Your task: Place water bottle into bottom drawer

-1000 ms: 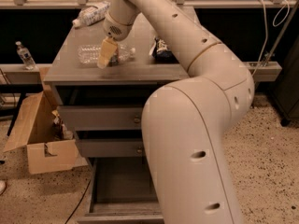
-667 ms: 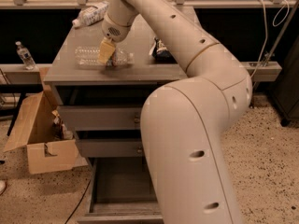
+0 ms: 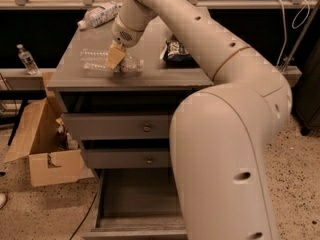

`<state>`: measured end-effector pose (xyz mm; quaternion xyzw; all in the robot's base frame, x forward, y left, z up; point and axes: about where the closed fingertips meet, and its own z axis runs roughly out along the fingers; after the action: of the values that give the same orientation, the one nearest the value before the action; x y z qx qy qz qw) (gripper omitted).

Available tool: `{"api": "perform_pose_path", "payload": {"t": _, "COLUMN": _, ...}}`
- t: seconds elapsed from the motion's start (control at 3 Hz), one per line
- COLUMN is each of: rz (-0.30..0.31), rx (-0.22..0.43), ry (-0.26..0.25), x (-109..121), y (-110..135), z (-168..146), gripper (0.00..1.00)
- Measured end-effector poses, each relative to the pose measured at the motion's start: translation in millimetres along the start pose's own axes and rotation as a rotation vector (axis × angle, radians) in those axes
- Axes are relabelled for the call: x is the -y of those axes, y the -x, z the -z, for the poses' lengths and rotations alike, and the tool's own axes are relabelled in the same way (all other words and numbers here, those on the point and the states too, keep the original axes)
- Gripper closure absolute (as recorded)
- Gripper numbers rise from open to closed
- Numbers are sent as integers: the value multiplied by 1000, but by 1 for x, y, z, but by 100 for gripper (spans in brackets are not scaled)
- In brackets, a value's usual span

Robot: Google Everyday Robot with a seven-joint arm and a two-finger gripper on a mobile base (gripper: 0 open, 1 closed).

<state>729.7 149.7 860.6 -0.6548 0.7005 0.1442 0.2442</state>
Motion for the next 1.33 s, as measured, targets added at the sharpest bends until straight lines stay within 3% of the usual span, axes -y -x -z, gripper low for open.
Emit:
{"api": "perform_pose_path", "payload": {"t": 0.33, "rz": 4, "rx": 91, "ry": -26, "x": -19, "y": -5, "z": 32, "gripper": 100}}
{"api": "perform_pose_path", "payload": {"t": 0.67, "rz": -12, "rx": 154, "ry": -67, "x": -46, "y": -25, "z": 70, "gripper": 100}}
{"api": "perform_pose_path", "payload": {"t": 1.0, "rz": -97, "rx": 173, "ry": -115, "x": -80, "y": -73, "z": 103, "gripper": 100}}
{"api": "perform_pose_path", "payload": {"t": 1.33, "rz": -90, "rx": 177, "ry": -113, "x": -79, "y": -68, "z": 102, "gripper": 100}}
